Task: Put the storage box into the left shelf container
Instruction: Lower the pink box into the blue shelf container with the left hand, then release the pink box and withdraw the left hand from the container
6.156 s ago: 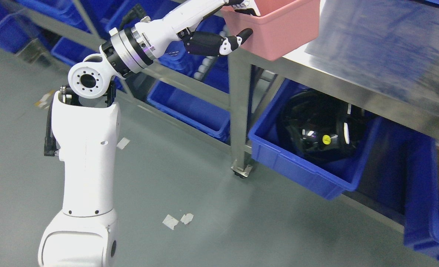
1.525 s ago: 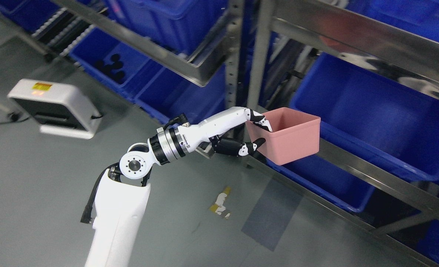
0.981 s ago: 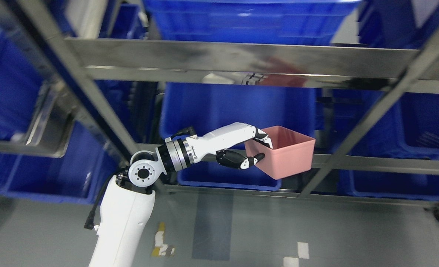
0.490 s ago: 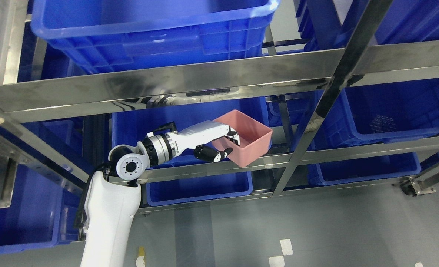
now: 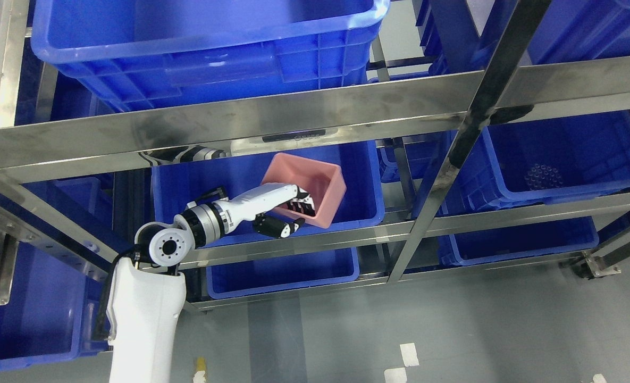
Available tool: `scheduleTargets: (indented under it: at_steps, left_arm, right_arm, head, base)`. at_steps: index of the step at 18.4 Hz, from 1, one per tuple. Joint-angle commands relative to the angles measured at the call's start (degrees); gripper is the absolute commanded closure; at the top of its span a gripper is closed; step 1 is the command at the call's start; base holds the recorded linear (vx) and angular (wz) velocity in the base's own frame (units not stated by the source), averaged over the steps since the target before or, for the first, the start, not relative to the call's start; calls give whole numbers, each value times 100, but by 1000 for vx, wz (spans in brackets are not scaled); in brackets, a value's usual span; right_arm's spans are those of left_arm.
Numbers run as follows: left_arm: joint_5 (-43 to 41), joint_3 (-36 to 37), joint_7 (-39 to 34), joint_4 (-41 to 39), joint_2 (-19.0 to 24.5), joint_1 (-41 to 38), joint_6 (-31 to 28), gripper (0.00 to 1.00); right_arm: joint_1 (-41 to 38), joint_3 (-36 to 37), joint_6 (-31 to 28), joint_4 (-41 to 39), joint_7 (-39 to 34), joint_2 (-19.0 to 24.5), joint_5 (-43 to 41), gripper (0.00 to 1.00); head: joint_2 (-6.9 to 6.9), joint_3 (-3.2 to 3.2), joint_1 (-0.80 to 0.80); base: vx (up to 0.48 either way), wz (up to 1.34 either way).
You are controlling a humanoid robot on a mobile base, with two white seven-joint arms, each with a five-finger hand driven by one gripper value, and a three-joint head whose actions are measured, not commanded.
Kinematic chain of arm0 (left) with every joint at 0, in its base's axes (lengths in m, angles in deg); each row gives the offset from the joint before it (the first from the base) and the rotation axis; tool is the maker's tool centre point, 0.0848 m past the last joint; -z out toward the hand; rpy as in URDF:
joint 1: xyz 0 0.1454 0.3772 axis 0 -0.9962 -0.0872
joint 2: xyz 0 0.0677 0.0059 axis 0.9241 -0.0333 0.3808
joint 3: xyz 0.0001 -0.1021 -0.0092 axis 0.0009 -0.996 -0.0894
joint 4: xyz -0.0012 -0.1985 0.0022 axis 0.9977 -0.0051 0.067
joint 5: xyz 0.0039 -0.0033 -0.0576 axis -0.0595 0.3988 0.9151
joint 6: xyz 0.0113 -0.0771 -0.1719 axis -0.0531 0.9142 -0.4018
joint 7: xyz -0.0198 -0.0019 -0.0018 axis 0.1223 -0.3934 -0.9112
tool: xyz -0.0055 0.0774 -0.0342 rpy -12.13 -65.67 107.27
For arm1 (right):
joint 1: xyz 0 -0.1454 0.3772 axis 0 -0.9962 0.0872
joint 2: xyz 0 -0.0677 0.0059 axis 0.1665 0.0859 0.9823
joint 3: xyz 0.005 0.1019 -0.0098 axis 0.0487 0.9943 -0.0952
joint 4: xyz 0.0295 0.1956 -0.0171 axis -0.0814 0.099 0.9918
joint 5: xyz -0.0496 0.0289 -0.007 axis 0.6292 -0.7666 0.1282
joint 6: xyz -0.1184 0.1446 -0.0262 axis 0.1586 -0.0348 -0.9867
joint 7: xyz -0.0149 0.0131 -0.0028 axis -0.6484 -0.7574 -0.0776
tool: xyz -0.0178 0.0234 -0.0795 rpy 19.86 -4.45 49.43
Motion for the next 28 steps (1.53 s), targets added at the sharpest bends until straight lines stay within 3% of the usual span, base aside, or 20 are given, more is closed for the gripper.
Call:
scheduleTargets:
  at_steps: [1, 4, 8, 11, 14, 17, 20, 26, 28]
  left_arm:
    - [-142, -906, -33, 300, 101, 24, 27, 95]
    - [-142, -959, -269, 406, 101, 130, 1, 82]
    - [-151, -872, -1253, 449, 101, 305, -131, 42]
    - [-124, -670, -1395, 485, 101, 306, -139, 21]
    - [59, -389, -1404, 493, 101, 227, -157, 7]
    - [1382, 121, -1465, 809, 101, 25, -551, 1]
    - [2756, 307, -2192, 688, 101, -335, -737, 1]
    - [2926, 324, -5600, -507, 101, -1319, -737, 1]
    - [3083, 481, -5623, -972, 101, -1854, -737, 1]
  right_arm:
    - [105, 0, 4, -100, 0, -100, 0, 1]
    - [105, 0, 4, -100, 0, -100, 0, 1]
    - [105, 0, 4, -100, 0, -100, 0, 1]
    - [105, 0, 4, -100, 0, -100, 0, 1]
    - [105, 0, 4, -100, 0, -100, 0, 1]
    - [105, 0, 4, -100, 0, -100, 0, 1]
    - [105, 0, 4, -100, 0, -100, 0, 1]
    - [105, 0, 4, -100, 0, -100, 0, 1]
    - [105, 0, 4, -100, 0, -100, 0, 1]
  head:
    - [0, 0, 0]
    - [0, 0, 0]
    - [0, 0, 0]
    - [0, 0, 0]
    - [0, 0, 0]
    - [0, 0, 0]
    - [0, 0, 0]
    - [-1, 0, 0]
    - [-1, 0, 0]
  base:
    - [0, 0]
    - [0, 0]
    - [0, 0]
    - [0, 0]
    - [0, 0]
    - [0, 0]
    - [0, 0]
    - [0, 0]
    - [0, 0]
